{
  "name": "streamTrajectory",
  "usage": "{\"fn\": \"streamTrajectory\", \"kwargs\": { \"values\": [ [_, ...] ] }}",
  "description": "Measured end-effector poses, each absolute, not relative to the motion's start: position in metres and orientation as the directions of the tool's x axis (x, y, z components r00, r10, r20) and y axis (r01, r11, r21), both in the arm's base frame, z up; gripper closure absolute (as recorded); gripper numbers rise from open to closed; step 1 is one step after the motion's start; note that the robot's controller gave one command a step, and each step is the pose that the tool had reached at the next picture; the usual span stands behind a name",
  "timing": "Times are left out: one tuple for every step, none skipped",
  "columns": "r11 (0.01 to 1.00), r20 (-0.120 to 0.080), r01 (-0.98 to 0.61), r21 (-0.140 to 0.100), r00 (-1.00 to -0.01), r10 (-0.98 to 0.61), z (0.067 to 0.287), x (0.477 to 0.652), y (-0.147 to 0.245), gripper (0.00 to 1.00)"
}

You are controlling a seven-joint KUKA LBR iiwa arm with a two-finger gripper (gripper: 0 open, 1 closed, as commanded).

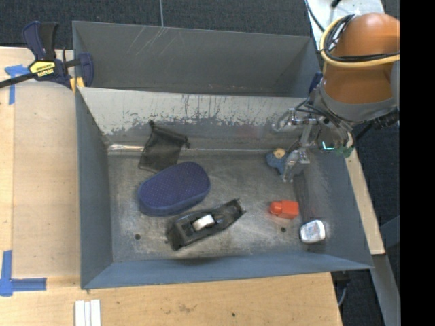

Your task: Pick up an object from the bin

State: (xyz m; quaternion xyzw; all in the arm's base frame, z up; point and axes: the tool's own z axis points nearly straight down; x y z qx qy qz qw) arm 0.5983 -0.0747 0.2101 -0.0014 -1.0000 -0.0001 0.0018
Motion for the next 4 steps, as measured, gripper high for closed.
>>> {"fn": "streamTrajectory", "kwargs": {
  "values": [
    [1.0, -0.012, -0.015, -0.002, -1.0, -0.015, 0.131, 0.575, 0.013, 0.0],
    [0.98, -0.006, -0.198, 0.001, -0.98, -0.198, 0.114, 0.562, 0.117, 0.0],
    [0.979, -0.008, -0.205, 0.0, -0.979, -0.205, 0.129, 0.558, 0.153, 0.0],
    [0.967, -0.014, -0.253, 0.0, -0.967, -0.253, 0.116, 0.566, 0.151, 0.0]
  ]
}}
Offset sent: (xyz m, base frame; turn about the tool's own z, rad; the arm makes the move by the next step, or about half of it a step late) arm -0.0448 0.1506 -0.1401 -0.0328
